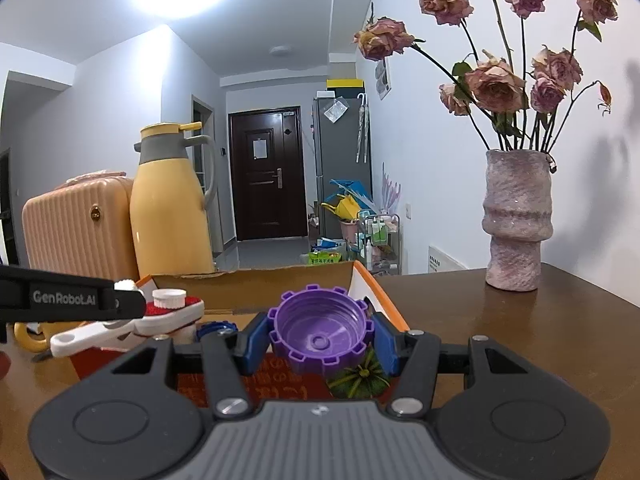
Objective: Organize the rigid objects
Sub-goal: 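Carry the white ridged cap and purple cap over the cardboard box with both tools, then open both tools to drop the white and purple caps into the box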
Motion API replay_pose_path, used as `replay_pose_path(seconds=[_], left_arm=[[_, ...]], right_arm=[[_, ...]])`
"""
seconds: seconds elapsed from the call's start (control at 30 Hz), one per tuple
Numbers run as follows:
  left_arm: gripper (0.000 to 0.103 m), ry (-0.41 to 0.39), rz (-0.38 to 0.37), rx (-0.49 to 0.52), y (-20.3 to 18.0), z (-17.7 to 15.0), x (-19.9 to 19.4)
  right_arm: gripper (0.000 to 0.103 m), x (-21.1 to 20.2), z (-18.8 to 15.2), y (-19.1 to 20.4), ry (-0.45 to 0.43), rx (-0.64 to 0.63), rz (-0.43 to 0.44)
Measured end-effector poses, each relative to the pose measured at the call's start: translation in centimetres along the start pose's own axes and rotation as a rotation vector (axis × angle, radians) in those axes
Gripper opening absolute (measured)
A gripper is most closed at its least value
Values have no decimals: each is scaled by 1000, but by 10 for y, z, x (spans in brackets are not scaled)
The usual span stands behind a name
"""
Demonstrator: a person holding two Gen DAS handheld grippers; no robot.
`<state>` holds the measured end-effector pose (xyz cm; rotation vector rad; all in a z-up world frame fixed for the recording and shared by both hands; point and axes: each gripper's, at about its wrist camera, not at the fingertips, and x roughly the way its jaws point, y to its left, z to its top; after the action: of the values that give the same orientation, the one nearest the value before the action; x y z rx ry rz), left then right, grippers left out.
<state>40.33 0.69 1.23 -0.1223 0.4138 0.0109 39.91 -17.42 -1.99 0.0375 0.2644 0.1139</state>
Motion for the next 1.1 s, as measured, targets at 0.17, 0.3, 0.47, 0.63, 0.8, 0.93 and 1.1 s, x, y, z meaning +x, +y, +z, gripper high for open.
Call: replay_pose_path(seconds=[0.17, 0.3, 0.47, 0.63, 0.8, 0.93, 1.1], left_arm=[[40, -3, 5, -2, 8, 5, 9], [40, 11, 13, -2, 13, 7, 21], [40, 11, 22, -1, 18, 11, 32], [40, 11, 29, -2, 22, 16, 45], [40, 16, 35, -14, 27, 21, 59], [40, 24, 51, -17, 30, 24, 72], [40, 33, 64, -10, 31, 26, 84]], right_arm=[[53, 14, 3, 6, -8, 4, 1], [53, 24, 5, 9, -8, 6, 3], [53, 39, 9, 11, -14, 11, 5], [53, 55, 13, 12, -13, 10, 5], [53, 73, 15, 12, 1, 9, 5], [53, 86, 16, 13, 12, -5, 3], [53, 100, 17, 16, 24, -25, -2]])
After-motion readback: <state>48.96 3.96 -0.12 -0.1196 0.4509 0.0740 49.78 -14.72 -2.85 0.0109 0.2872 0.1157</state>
